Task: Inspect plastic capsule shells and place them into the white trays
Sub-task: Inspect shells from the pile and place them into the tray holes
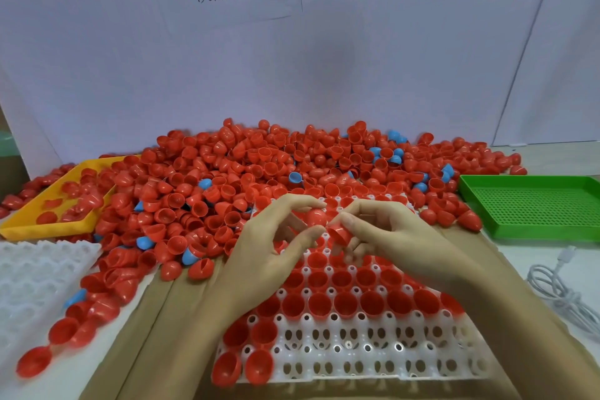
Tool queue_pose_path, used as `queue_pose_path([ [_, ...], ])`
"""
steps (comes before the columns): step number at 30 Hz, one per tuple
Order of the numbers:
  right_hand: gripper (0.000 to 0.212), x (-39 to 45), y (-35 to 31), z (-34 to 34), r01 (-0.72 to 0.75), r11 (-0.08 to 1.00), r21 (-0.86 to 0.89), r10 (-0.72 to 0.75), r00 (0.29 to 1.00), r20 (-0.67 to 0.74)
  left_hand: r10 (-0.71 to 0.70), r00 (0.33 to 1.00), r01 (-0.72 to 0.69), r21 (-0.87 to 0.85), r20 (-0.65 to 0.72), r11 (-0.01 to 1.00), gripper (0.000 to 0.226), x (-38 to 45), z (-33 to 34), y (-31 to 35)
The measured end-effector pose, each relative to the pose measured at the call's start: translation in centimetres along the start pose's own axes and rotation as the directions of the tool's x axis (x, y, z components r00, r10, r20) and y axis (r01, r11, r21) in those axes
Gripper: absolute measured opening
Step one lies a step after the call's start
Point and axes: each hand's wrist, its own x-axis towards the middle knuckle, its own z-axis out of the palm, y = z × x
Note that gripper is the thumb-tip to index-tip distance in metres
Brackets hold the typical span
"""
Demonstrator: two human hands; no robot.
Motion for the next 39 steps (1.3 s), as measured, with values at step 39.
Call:
queue_pose_path([
  [39,0.023,-0.30,-0.24,-0.15,0.124,0.992,-0.022,-0.124,0.992,-0.015,-0.191,0.977,0.150,-0.340,-0.091,0.928,0.034,-0.02,0.60,0.89],
])
